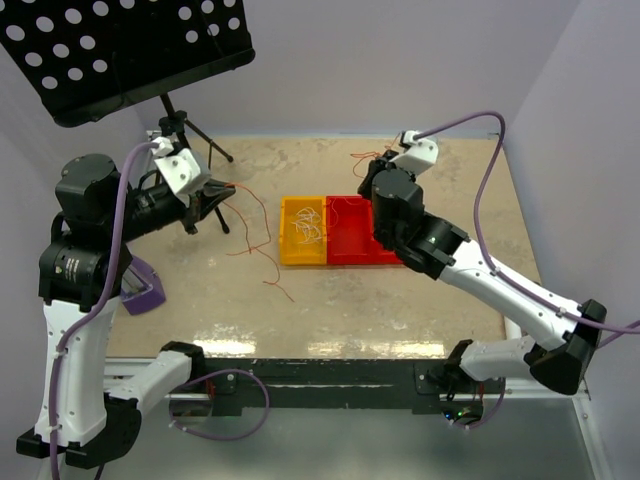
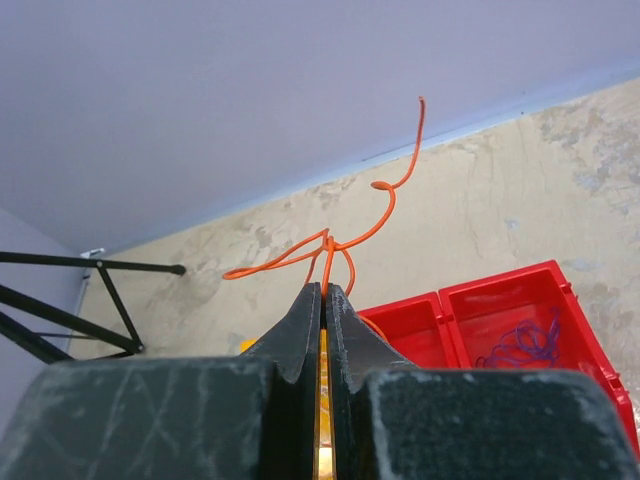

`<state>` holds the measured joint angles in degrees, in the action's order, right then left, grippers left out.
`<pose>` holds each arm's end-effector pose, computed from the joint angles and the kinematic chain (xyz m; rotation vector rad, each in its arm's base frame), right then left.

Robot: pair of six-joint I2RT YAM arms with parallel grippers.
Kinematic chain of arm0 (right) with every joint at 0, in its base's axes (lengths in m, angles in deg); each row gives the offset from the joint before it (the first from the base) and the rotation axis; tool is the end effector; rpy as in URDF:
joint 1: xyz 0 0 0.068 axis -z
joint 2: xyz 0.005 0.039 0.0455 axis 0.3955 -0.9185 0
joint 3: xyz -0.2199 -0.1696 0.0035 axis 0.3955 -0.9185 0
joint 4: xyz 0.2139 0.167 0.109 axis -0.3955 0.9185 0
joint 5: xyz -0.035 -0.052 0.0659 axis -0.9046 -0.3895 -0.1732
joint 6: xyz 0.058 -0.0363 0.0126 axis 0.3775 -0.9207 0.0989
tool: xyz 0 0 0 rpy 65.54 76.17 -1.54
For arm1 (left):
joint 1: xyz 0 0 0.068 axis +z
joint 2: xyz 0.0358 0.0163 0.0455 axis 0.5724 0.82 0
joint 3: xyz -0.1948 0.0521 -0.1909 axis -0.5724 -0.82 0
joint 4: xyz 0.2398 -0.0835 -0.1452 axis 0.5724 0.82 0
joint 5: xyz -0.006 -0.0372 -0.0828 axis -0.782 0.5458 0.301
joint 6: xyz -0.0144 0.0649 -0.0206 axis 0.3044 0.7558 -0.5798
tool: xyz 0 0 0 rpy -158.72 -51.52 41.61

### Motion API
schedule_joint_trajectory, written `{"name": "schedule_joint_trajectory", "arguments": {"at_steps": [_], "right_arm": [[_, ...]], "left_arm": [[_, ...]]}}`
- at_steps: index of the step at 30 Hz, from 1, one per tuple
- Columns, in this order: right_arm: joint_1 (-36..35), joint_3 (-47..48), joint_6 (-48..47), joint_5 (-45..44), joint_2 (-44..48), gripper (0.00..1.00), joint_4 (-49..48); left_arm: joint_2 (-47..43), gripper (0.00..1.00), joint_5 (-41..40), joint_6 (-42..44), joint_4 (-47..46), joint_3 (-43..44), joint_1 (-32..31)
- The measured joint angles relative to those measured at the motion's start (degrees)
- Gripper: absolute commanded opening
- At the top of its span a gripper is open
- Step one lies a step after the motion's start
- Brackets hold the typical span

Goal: Untangle the cables

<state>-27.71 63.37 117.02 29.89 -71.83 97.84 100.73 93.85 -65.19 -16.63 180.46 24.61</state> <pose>0.2381 0.2209 0.4276 0.3972 1.5936 0.2803 0.1592 -0.0670 0.5274 0.9238 1.4798 -0.5196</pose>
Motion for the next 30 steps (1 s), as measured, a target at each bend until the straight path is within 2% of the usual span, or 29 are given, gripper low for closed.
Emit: {"name": "schedule_joint_trajectory", "arguments": {"at_steps": [18, 30], "right_arm": [[4.2, -5.4, -2.6, 3.6, -7.8, 0.00, -5.7], [4.6, -12.9, 4.3, 12.9, -17.2, 0.00, -4.3]], "left_arm": [[-0.3, 0.00, 0.1, 1.4, 1.0, -0.4, 0.0], [-0.3, 0.00, 0.5, 1.4, 1.0, -1.3, 0.0]]}}
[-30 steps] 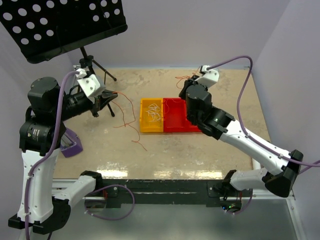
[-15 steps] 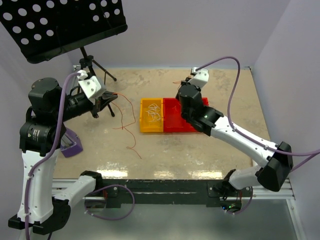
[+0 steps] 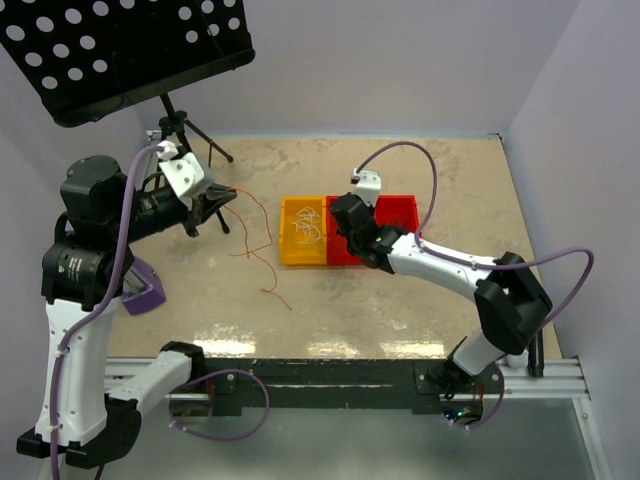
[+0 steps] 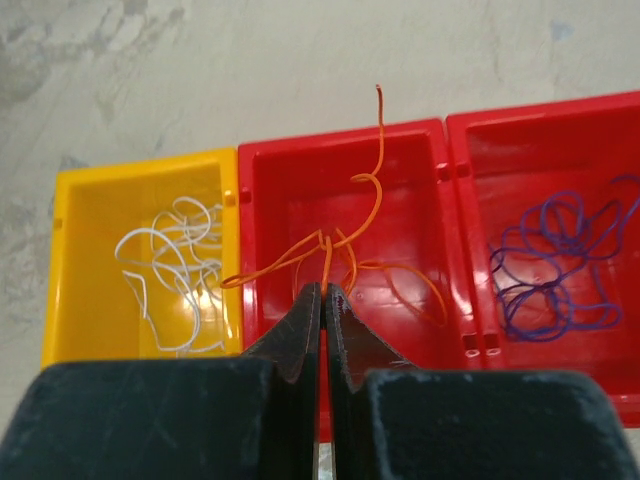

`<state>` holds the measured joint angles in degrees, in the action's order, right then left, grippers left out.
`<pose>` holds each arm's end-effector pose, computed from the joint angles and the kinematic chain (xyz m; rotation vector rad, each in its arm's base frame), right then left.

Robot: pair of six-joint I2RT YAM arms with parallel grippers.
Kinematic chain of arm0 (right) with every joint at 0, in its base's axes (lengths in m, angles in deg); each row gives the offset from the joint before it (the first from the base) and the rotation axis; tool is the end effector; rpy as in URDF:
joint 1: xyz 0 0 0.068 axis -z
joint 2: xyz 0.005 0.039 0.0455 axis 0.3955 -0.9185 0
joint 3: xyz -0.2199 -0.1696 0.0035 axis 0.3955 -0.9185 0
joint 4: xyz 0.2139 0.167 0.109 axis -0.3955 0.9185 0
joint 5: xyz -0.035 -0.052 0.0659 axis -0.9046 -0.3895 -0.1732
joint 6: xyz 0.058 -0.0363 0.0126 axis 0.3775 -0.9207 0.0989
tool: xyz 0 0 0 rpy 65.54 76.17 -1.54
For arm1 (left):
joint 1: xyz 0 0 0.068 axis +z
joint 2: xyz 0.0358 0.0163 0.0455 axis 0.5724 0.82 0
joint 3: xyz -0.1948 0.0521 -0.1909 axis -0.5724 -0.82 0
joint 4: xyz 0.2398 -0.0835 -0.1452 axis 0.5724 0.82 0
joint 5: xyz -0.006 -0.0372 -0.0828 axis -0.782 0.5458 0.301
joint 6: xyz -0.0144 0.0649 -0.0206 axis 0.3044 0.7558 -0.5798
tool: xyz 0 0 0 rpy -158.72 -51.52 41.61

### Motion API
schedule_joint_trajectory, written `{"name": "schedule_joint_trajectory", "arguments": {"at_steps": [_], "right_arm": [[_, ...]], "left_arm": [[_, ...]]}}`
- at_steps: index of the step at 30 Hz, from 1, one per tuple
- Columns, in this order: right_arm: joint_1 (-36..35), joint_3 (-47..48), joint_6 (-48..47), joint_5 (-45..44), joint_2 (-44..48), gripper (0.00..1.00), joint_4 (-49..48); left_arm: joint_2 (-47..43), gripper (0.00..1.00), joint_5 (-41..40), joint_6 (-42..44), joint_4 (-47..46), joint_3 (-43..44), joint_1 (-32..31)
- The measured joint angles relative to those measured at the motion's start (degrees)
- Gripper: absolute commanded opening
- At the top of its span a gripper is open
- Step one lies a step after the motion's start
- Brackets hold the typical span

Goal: Untangle the cables

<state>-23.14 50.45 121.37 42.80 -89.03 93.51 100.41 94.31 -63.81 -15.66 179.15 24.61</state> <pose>0.2965 0.2573 0.2422 0.1930 1.9736 0.1322 0.1604 -0.0675 0.5195 0.9456 1.4960 -0.5229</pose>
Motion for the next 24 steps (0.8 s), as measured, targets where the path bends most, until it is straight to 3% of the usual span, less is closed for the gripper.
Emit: {"name": "schedule_joint_trajectory", "arguments": {"at_steps": [7, 12, 18, 24], "right_arm": [[0.4, -0.2, 2.1, 6.9, -6.5, 0.00, -0.1], [3.0, 0.2, 3.9, 10.8, -11.6, 0.21, 1.2], [5.0, 0.2, 5.3, 11.7, -9.7, 0.49, 3.1], [5.0, 1.6, 5.5, 13.0, -2.6, 0.50, 5.3]], "left_arm": [[0.0, 0.00, 0.0, 0.0, 0.0, 0.0, 0.0], [-0.2, 0.00, 0.0, 0.0, 0.0, 0.0, 0.0], [-0.2, 0.00, 0.2, 0.0, 0.0, 0.0, 0.0], [0.4, 0.00, 1.5, -0.5, -0.9, 0.0, 0.0]]}}
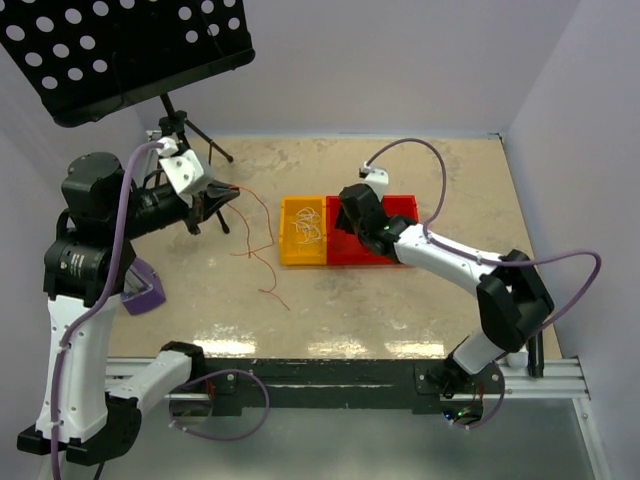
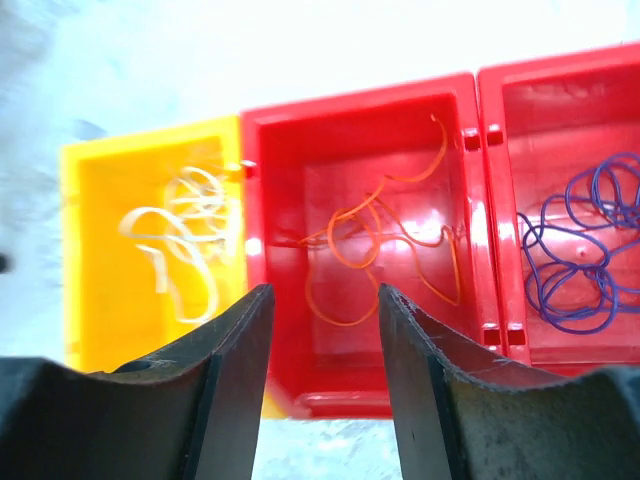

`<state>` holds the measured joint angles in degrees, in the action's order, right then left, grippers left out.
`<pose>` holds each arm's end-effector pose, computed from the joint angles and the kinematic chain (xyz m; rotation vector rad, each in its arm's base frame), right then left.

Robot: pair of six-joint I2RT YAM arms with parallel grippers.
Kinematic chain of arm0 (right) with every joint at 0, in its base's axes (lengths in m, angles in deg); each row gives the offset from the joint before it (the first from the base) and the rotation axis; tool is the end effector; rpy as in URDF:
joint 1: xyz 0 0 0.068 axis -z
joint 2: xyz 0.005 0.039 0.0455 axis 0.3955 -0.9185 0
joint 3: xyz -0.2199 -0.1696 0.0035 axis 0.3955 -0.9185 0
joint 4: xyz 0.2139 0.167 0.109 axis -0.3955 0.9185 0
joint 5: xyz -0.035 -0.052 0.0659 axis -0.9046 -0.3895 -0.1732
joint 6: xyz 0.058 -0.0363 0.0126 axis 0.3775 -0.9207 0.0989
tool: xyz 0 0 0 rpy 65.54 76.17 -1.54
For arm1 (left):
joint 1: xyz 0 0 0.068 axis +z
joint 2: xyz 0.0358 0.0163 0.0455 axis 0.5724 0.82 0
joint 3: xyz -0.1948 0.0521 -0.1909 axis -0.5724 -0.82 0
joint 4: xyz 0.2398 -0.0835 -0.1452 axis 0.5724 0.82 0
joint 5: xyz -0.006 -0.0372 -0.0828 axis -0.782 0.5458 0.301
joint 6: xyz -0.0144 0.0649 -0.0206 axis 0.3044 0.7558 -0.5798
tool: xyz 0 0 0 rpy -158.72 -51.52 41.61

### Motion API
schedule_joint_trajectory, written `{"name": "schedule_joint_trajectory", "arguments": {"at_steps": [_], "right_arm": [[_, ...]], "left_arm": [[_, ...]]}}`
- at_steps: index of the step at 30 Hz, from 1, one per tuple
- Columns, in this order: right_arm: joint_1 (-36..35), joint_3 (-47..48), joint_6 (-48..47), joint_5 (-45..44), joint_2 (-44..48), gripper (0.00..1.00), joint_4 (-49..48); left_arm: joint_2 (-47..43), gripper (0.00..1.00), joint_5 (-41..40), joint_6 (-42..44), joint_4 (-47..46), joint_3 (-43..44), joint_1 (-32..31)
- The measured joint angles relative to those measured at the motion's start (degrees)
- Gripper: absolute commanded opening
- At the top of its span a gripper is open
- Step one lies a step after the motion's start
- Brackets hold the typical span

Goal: Untangle the cables

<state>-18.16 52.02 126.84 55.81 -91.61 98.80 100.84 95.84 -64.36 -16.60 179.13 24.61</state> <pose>0.3175 0.2444 0.2221 0.2248 2.1484 0.2589 0.1627 -0.0691 0.5203 0.9548 1.4813 -0.5498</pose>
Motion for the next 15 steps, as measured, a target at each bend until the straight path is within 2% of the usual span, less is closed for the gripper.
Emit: {"name": "schedule_joint_trajectory", "arguments": {"at_steps": [4, 7, 11, 15], "right_arm": [[-0.1, 0.6, 0.0, 1.0, 4.7, 0.52, 1.2], [-0.1, 0.6, 0.4, 0.9, 8.3, 0.59, 3.0], [-0.1, 0.6, 1.8, -1.1, 15.3, 0.68, 5.9], [-0.1, 0.6, 4.1, -5.0, 24.4, 0.69, 8.2]], "left_arm": [[2.0, 0.00, 1.7, -2.8, -2.7, 0.5, 0.0], [5.4, 0.00, 4.1, -7.5, -7.8, 2.5, -0.1], [11.0, 0.00, 6.6, -14.6, -18.7, 5.0, -2.5], [15.4, 0.00, 8.6, -22.8, -31.8, 5.1, -5.7]]}}
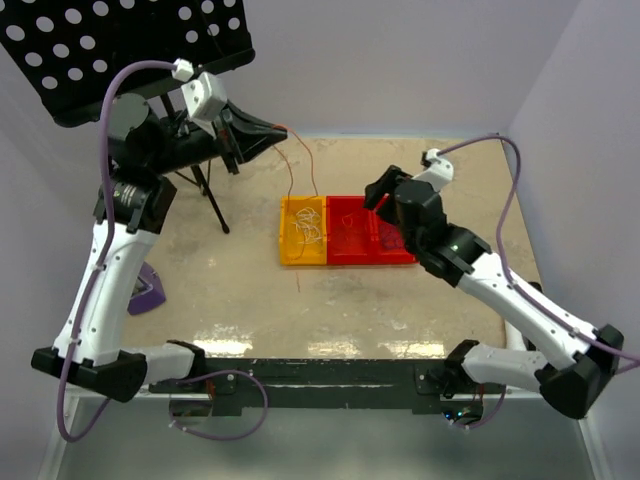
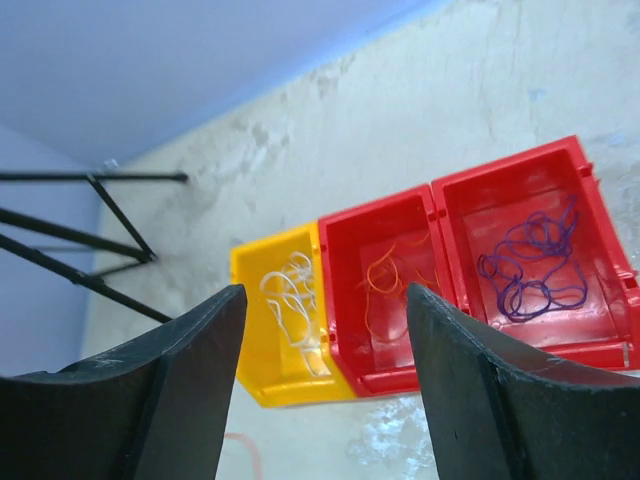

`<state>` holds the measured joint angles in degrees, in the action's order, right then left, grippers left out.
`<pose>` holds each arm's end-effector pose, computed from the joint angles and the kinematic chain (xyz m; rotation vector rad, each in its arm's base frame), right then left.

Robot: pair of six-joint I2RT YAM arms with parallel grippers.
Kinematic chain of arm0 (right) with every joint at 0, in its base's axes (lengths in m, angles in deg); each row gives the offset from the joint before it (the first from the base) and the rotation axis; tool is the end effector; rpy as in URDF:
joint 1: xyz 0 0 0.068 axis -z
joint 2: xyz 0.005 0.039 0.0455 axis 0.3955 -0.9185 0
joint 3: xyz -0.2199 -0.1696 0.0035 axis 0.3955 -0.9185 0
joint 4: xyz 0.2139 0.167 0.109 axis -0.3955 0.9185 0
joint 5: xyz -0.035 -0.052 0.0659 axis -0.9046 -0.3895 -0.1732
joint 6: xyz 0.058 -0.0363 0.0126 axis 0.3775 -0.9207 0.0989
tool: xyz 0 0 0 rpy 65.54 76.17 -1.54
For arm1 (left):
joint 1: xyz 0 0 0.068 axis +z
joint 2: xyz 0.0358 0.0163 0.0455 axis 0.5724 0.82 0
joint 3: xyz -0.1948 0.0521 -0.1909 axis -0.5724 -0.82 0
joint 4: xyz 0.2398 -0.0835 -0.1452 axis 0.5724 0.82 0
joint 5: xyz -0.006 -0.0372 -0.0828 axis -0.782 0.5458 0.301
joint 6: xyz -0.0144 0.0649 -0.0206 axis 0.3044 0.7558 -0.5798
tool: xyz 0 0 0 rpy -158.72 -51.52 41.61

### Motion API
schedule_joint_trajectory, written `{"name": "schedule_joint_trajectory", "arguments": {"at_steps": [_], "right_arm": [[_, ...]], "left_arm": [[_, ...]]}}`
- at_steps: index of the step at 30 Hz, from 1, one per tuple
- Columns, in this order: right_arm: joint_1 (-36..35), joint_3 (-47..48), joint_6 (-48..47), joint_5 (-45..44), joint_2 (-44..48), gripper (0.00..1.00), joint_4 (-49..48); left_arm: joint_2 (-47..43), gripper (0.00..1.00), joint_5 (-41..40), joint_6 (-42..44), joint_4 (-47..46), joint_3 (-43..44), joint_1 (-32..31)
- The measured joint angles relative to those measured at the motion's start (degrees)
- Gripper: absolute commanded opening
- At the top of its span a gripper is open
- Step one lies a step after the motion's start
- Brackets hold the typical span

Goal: Untangle the cables

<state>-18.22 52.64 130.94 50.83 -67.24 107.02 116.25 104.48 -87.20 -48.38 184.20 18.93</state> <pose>0.2553 0.1843 0.3575 0.4141 1.8628 0.4447 0.2441 -0.1163 0.5567 0.9112 1.2448 -0.8997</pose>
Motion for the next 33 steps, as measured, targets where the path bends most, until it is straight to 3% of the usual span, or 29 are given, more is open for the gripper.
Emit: {"name": "schedule_joint_trajectory", "arguments": {"at_steps": [5, 11, 19, 33], "right_arm": [[0.0, -0.3, 2.8, -3.9, 8.6, 0.69, 2.4], [0.0, -2.4, 4.8, -6.4, 12.6, 0.68, 5.3], [0.0, -4.4, 7.5, -8.2, 17.2, 0.67, 8.3], [0.0, -7.4, 8.6, -10.6, 21.7, 0.66, 9.2]], "left_arm": [[5.3, 0.00, 1.2, -9.2, -14.8, 1.5, -2.6], [11.1, 0.00, 0.5, -16.9, -28.1, 2.4, -5.3], [21.1, 0.00, -3.5, -11.2, -27.9, 8.7, -9.7], [36.5, 0.00, -9.8, -3.4, -24.1, 14.4, -10.0]]}}
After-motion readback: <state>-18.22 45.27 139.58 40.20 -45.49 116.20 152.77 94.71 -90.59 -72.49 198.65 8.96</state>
